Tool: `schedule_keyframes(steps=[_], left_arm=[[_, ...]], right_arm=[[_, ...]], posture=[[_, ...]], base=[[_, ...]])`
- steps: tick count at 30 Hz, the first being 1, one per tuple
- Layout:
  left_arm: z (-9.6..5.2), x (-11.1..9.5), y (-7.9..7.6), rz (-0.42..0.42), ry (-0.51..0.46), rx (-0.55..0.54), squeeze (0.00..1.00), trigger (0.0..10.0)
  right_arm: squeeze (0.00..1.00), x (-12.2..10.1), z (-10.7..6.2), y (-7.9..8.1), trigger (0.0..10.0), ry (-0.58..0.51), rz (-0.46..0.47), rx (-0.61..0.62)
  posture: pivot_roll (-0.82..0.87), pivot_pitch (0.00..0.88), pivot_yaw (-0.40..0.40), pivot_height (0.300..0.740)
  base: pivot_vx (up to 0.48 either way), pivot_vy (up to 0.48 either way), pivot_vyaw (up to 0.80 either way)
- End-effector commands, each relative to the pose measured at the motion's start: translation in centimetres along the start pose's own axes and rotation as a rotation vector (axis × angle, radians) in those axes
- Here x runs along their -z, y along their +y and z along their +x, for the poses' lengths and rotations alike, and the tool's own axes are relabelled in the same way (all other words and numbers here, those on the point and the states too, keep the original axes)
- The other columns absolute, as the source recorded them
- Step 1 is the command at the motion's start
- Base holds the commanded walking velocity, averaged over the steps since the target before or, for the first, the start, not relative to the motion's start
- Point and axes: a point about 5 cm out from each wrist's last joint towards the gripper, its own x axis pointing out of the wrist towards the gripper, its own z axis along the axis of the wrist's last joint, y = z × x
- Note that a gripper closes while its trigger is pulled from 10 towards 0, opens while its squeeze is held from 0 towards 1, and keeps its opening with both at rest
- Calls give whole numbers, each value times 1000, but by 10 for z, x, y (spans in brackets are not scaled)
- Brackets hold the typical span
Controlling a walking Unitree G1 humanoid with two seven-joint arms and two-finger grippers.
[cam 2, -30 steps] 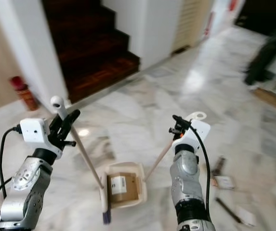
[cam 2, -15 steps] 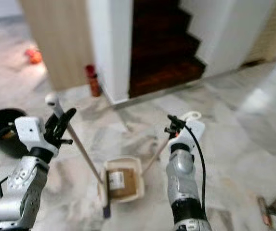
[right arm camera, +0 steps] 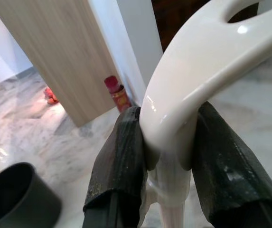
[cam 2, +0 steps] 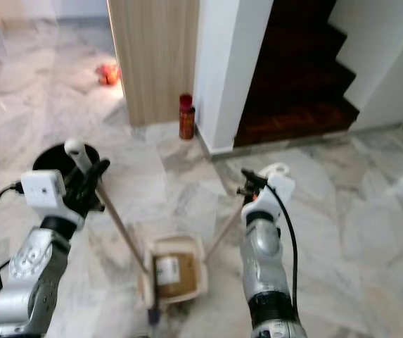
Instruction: Sweep floor
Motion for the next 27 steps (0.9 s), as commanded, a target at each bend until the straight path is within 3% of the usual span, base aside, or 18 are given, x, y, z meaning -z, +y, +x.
schedule_keyframes(steps=[1, 11, 27], left_arm=[[2, -2, -10, -32, -12, 36, 0, 10000], [2, -2, -10, -30, -10, 32, 0, 10000], [2, 0, -8, -21, 0, 25, 0, 10000]], right_arm=[[0, -13, 3, 1, 10000, -53, 60, -6], [0, -13, 4, 3, 10000, -51, 47, -14], [0, -11, 4, 4, 10000, -35, 49, -27]], posture=[[180, 86, -56, 740], [181, 88, -56, 740], [182, 72, -54, 740]], base=[[0, 330, 0], [0, 328, 0], [0, 286, 344]])
